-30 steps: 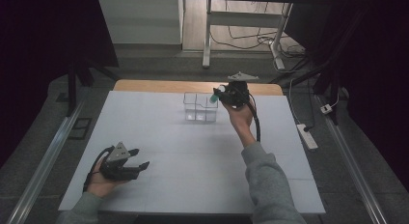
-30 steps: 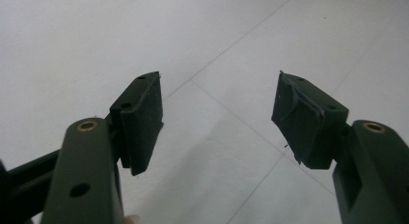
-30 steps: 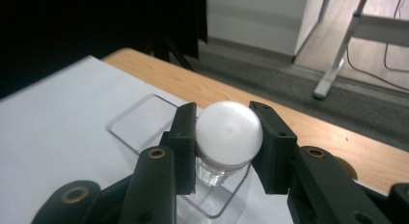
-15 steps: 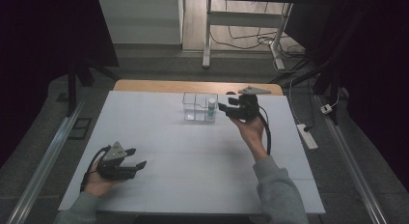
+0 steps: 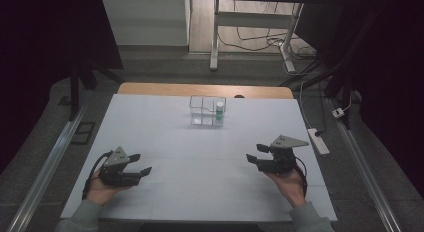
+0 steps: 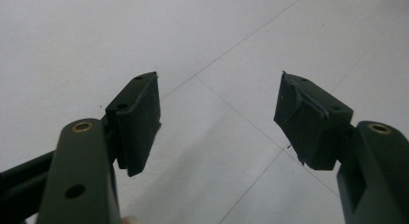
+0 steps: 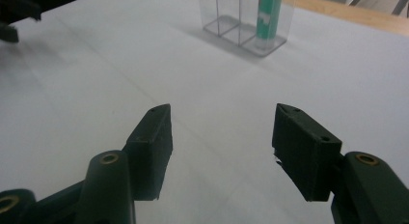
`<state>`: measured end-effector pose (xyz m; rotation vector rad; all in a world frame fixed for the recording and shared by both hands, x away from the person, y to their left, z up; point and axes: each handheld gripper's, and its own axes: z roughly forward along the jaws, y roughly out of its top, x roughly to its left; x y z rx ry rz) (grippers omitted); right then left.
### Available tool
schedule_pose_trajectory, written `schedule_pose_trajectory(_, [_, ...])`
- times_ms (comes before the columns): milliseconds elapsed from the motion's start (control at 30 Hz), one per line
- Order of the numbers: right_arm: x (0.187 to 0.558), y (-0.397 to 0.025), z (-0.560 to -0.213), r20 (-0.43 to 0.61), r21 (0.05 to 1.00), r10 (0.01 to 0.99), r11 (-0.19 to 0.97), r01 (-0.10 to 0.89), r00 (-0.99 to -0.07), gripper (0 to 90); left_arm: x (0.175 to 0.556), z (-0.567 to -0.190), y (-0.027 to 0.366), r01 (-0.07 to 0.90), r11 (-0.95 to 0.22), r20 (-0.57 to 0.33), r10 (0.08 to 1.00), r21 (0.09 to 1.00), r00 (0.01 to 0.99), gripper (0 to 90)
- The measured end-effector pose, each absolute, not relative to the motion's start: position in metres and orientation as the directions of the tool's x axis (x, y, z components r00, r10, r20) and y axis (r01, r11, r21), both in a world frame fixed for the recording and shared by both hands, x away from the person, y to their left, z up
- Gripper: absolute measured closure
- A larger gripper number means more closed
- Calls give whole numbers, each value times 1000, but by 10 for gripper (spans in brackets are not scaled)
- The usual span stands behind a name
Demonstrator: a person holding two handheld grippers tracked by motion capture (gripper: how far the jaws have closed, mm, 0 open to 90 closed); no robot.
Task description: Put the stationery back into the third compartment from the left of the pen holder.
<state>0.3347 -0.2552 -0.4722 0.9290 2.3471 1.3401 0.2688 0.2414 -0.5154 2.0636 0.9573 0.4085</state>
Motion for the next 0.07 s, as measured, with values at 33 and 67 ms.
schedule_pose_trajectory(33, [333,-257,-474,70,844,652,365,393,-755,381,269,-515,241,490,-387,-42,750,781,660,326])
schedule_pose_trajectory(67, [332,-259,-476,72,845,651,363,393,-756,380,269,-515,241,491,-386,-43,751,781,659,325])
